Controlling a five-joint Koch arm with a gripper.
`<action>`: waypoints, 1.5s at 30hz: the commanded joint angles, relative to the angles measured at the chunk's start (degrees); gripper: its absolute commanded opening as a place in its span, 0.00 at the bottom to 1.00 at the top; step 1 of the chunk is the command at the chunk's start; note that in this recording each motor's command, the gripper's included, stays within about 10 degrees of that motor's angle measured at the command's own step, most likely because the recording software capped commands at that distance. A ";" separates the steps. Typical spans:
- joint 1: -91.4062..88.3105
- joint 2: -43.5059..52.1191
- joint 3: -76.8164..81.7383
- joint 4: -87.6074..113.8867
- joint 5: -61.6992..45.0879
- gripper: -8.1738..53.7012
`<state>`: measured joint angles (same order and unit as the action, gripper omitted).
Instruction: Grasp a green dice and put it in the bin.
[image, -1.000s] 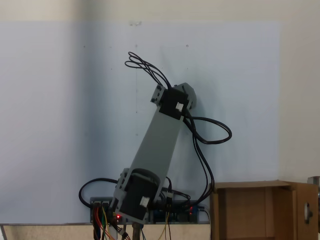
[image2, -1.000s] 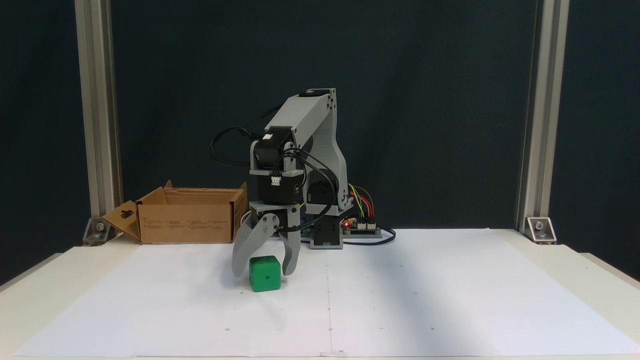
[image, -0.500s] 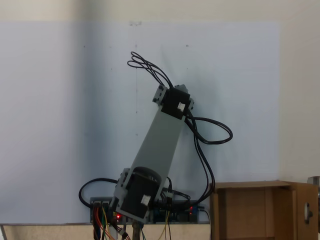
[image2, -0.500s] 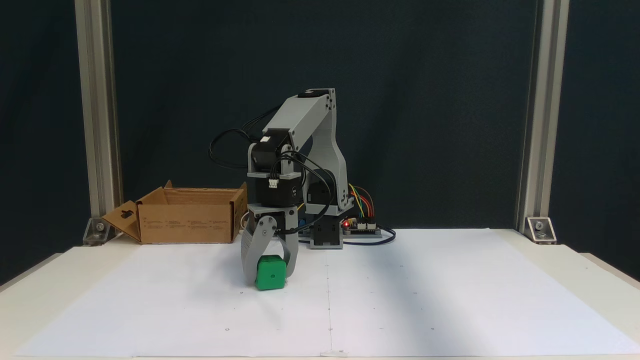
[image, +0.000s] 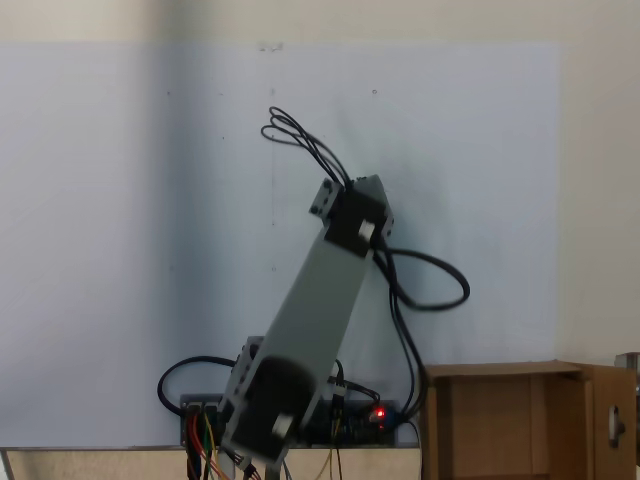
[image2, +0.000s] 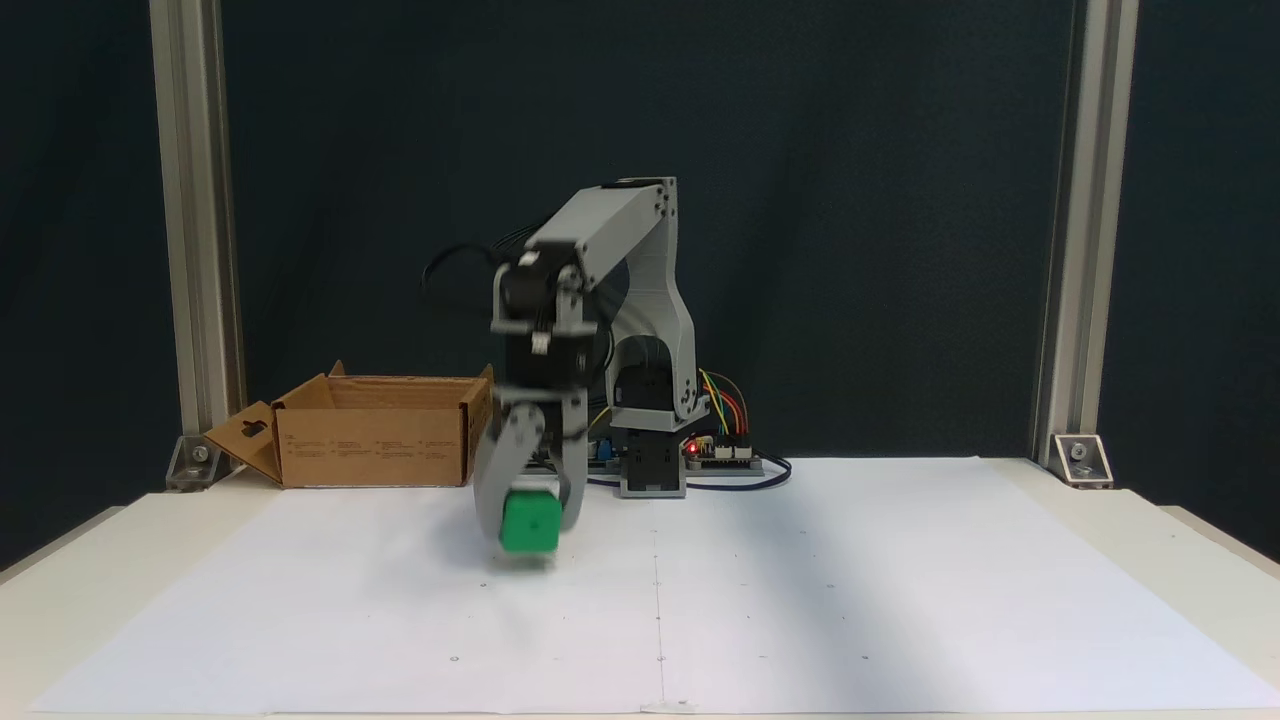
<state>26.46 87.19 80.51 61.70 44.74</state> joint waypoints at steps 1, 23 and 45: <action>0.70 4.39 -7.91 5.01 2.11 0.33; 33.93 9.23 -30.50 15.47 -17.12 0.33; 77.61 -0.97 -30.50 14.68 -48.87 0.33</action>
<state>103.62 85.78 53.00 78.49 -0.44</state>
